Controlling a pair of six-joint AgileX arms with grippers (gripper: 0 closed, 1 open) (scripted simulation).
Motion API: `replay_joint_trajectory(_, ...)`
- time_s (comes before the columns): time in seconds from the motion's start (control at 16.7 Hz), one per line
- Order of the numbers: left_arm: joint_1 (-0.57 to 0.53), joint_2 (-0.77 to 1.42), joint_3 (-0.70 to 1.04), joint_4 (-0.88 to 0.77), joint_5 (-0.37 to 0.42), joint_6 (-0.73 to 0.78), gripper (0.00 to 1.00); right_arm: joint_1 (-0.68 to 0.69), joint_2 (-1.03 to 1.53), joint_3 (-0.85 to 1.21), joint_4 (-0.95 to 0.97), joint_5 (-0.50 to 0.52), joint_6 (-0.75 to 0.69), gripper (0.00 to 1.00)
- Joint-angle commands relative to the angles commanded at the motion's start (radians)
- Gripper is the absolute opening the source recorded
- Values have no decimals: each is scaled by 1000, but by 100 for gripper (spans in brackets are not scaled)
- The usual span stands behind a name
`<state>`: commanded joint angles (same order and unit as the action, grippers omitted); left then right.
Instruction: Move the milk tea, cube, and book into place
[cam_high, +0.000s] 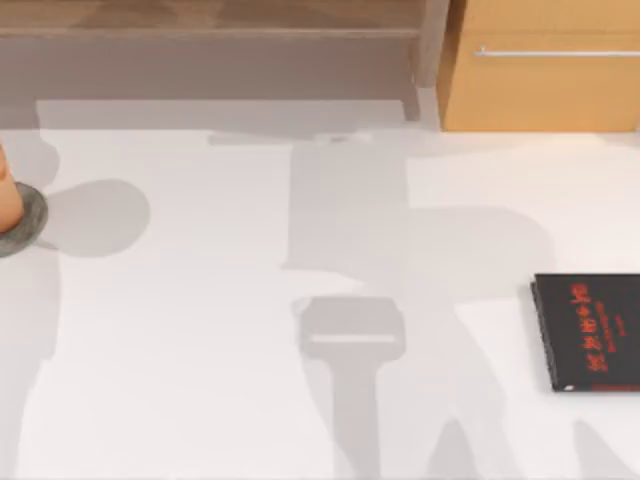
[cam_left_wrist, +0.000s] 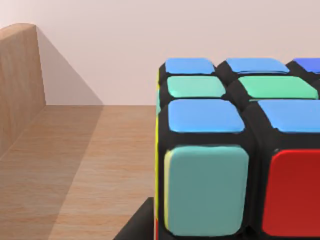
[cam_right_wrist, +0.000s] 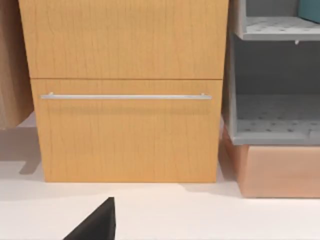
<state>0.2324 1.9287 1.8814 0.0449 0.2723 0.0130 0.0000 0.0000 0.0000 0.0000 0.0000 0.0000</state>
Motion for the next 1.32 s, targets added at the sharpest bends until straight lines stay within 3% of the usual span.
replay_joint_trajectory(0.6, 0, 0, 0, 0, 0, 0, 98, 0, 0, 0, 0, 0, 0, 100)
replay_joint_trajectory(1.32, 8, -39, -42, 12, 7, 0, 100, 0, 0, 0, 0, 0, 0, 100)
